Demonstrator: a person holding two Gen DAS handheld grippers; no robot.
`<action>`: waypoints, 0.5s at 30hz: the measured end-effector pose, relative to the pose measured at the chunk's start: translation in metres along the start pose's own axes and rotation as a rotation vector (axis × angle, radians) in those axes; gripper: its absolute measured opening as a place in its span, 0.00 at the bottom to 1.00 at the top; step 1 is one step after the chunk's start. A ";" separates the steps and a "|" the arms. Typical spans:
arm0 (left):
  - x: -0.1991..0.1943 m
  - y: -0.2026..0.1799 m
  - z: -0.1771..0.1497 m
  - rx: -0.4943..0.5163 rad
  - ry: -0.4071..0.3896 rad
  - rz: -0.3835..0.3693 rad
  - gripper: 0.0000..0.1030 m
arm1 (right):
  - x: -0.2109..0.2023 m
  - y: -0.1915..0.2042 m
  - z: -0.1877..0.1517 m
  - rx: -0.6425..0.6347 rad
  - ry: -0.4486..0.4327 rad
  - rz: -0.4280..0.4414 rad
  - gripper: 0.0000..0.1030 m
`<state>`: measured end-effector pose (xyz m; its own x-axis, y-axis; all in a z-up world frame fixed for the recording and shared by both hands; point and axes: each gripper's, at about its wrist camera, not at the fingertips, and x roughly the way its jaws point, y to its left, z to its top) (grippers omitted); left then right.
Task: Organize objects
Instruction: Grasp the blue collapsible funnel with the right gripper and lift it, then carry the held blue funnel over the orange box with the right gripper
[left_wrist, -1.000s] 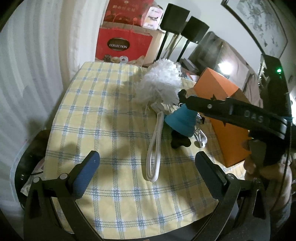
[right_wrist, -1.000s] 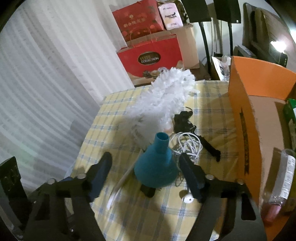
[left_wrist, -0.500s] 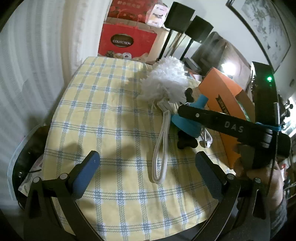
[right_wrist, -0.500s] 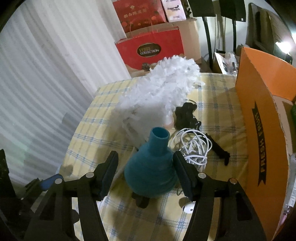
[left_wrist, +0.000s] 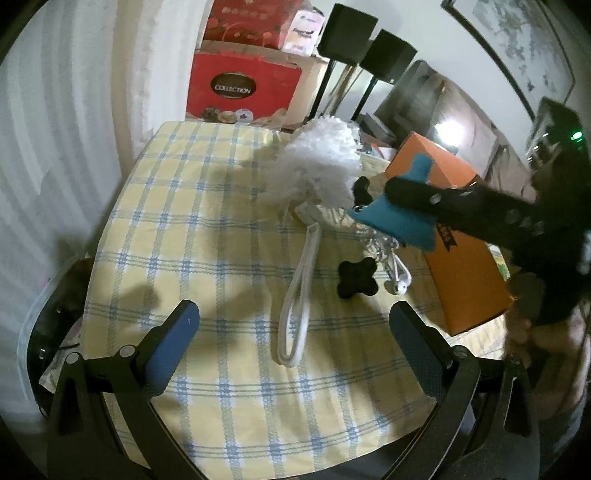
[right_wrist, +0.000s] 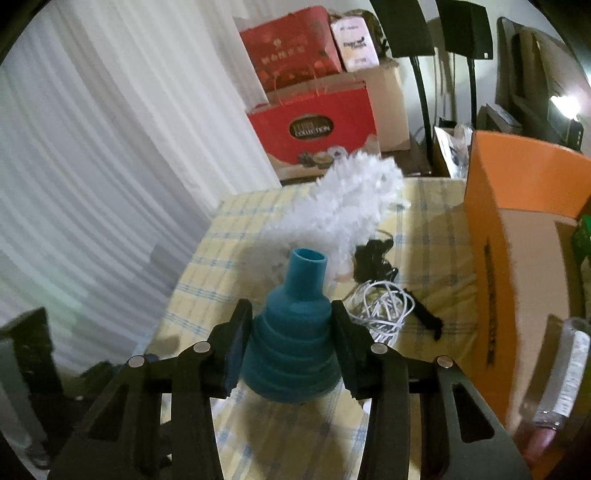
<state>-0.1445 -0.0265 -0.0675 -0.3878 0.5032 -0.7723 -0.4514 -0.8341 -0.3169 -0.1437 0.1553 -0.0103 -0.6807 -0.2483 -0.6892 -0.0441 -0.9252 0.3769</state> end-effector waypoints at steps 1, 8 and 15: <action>0.000 -0.003 0.000 0.005 0.000 -0.001 1.00 | -0.006 0.000 0.001 0.005 -0.005 0.007 0.42; 0.004 -0.023 0.006 0.035 0.002 -0.024 1.00 | -0.050 -0.005 0.008 0.032 -0.043 0.040 0.42; 0.021 -0.052 0.009 0.104 0.019 -0.046 0.98 | -0.081 -0.011 0.004 0.033 -0.067 0.055 0.42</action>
<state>-0.1364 0.0296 -0.0628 -0.3503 0.5352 -0.7686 -0.5496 -0.7820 -0.2940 -0.0911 0.1869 0.0441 -0.7302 -0.2775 -0.6243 -0.0287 -0.9005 0.4338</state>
